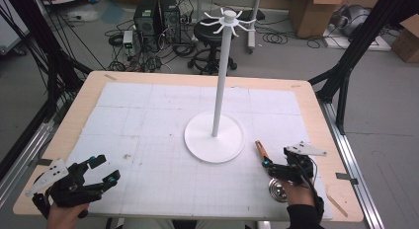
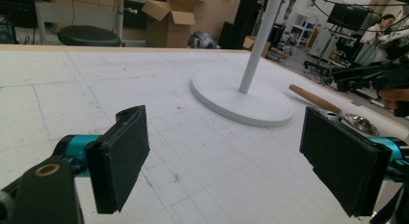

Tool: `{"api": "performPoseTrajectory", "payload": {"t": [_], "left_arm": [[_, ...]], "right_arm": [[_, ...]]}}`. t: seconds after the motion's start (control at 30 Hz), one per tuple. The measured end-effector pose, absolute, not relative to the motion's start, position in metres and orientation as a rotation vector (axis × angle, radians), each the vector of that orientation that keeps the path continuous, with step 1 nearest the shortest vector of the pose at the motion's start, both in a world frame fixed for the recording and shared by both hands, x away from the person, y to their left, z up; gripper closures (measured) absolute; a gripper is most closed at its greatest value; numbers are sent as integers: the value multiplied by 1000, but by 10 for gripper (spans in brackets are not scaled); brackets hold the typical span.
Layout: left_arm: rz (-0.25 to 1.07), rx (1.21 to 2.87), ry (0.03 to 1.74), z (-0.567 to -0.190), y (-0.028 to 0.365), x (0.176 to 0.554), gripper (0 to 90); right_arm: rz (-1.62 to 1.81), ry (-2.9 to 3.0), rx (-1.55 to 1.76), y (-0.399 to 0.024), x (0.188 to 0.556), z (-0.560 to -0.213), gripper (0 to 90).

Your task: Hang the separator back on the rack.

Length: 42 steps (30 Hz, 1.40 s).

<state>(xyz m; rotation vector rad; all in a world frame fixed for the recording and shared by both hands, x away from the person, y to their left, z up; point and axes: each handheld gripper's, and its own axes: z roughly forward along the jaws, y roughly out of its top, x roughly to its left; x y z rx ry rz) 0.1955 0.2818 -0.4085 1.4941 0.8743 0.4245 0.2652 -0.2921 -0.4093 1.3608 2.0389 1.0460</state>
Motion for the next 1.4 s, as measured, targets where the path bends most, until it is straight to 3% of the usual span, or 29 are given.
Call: {"api": "performPoseTrajectory", "payload": {"t": [0.53, 0.93, 1.2, 1.4], "left_arm": [[415, 1495, 888, -409, 284, 197, 182], [411, 1505, 894, -410, 283, 197, 186], [413, 1517, 893, -410, 282, 198, 188], [414, 1519, 897, -410, 282, 198, 188]], "right_arm": [[931, 2135, 1468, -278, 292, -432, 344], [911, 2190, 1463, -281, 289, -439, 481], [909, 2198, 1442, -283, 287, -439, 621], [916, 2203, 1450, -283, 287, -439, 645]]}}
